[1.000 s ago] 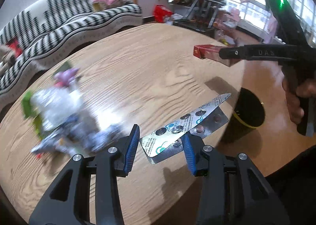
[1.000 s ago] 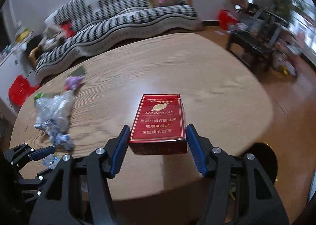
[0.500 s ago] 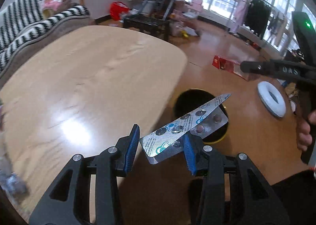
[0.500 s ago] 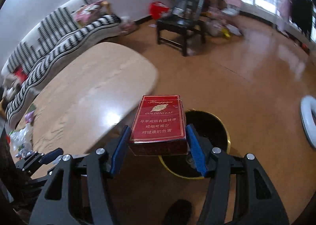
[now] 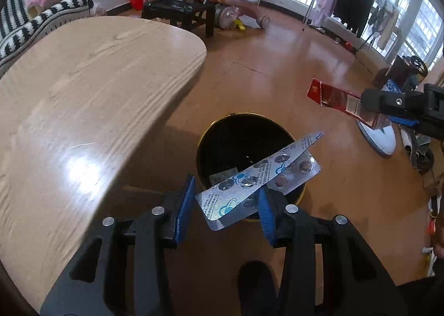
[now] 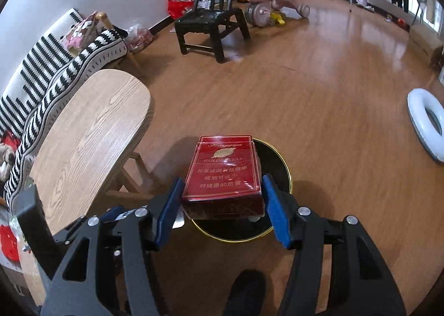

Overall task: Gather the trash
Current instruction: 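Carry both held items to the black bin and open both tools over it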

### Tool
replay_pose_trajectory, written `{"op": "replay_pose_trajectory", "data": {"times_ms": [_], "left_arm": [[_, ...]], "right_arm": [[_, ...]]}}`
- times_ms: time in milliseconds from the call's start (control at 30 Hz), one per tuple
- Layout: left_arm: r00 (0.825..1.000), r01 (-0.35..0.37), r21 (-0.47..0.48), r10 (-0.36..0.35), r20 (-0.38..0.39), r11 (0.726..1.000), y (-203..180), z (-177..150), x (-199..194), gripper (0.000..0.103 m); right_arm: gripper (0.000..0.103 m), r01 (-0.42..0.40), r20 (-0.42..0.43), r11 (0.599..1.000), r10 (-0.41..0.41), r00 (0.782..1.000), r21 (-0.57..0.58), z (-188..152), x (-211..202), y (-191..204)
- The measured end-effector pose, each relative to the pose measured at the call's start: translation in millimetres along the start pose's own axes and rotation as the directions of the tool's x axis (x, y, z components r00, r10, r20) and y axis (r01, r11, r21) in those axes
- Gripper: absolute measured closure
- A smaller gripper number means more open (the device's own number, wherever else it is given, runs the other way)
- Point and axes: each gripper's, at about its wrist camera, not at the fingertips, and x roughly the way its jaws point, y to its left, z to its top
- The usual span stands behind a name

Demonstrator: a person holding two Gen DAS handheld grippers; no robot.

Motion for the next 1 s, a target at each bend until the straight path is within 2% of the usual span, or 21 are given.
{"op": "replay_pose_trajectory", "data": {"times_ms": [533,600,633,733,900,1000], "left_arm": [[1.000,0.028,0.034,-0.028,-0.015,0.999,-25.5,4.6,31.6,0.061],[1.000,0.023,0.041,-0.023,-0.013,0.999,-28.7,3.9,34.3,0.047],[1.000,0.010,0.050,-0.010,-0.003,0.999,-31.1,3.1,34.3,0.030],[1.000,0.002,0.074,-0.004,0.023,0.997,-35.3,3.8,32.2,0.027],[0.999,0.033,0.045,-0.033,0.010,0.998,-32.9,4.8,27.1,0.019],[0.999,0.027,0.040,-0.028,0.023,0.999,-28.9,4.0,14.3,0.011]], "right_arm": [[0.045,0.019,0.000,0.999,-0.019,1.000,0.036,7.7,11.8,-10.2],[0.030,0.043,0.015,0.998,-0.044,0.999,0.045,9.9,11.4,-10.4],[0.020,0.055,0.026,0.997,-0.056,0.998,0.048,11.1,10.3,-11.2],[0.019,0.059,0.053,0.997,-0.062,0.997,0.052,11.1,4.8,-13.5],[0.019,0.042,0.050,0.998,-0.044,0.998,0.046,9.2,2.7,-13.5],[0.016,0.032,0.050,0.999,-0.033,0.998,0.020,9.6,1.5,-2.9]]}}
